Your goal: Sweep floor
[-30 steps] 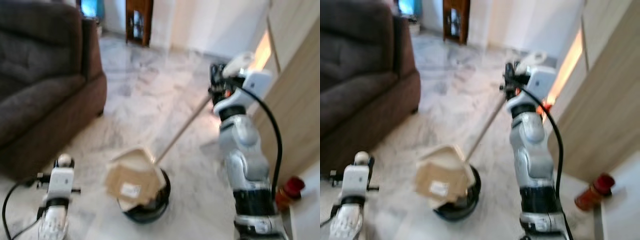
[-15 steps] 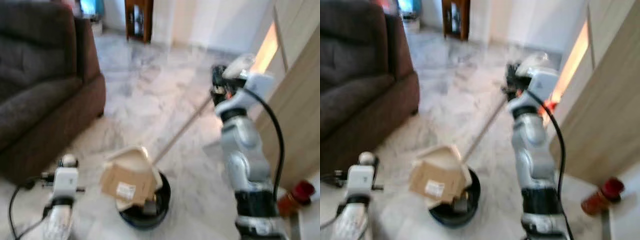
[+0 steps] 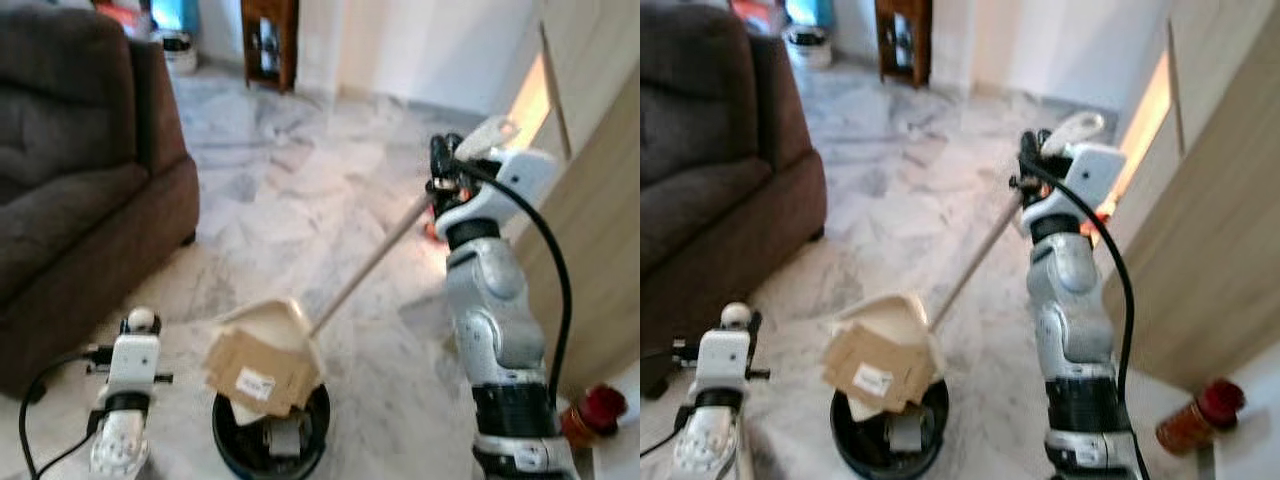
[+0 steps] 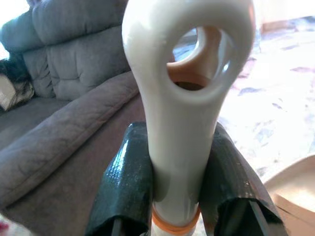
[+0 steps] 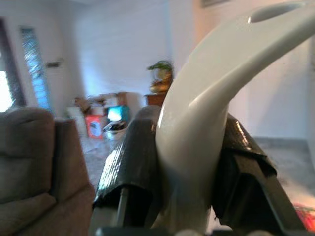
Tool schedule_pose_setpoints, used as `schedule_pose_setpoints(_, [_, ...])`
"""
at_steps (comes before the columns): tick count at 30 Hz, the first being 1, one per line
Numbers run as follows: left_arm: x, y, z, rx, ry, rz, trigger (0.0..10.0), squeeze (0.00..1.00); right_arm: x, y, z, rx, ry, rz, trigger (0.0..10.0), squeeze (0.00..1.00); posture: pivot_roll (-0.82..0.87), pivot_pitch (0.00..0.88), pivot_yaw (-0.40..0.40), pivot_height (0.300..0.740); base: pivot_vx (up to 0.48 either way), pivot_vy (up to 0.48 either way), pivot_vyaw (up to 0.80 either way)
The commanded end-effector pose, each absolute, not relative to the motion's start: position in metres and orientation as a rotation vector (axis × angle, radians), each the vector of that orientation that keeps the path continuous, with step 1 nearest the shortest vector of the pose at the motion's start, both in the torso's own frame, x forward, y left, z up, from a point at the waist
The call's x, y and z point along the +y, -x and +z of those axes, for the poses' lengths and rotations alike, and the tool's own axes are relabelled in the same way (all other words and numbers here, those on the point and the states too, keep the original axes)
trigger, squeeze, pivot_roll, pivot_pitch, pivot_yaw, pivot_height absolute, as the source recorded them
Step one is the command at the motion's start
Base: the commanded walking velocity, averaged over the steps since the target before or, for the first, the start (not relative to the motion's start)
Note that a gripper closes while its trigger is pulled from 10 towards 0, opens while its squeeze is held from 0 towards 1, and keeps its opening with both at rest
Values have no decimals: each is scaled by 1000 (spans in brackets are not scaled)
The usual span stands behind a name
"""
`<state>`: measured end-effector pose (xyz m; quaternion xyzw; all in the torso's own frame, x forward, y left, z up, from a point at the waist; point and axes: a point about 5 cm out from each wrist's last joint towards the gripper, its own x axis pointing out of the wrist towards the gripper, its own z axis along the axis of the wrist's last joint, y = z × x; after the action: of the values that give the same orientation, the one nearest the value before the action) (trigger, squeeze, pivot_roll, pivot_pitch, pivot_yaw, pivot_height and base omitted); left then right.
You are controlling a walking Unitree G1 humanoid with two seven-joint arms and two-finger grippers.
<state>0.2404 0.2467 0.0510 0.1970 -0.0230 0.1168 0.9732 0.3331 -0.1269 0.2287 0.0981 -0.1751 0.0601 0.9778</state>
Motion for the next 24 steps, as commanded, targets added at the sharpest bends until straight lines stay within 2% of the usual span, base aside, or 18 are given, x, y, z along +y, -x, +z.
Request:
schedule_pose_setpoints(1, [248,-243,57,-72,-415,229,10000,0,-121,-327,248,-453,-185,149,10000,0,113,0,-63,740,0,0,0])
schedule_pose_setpoints(15, [245,-244,57,-80,-410,222,10000,0,-97,-316,256,-541,-181,230,10000,0,114,0,-63,740,0,0,0])
schedule_pose_setpoints(24, [243,-245,57,-83,-407,214,10000,0,-77,-296,256,-642,-62,333,10000,0,109,0,-61,740,0,0,0])
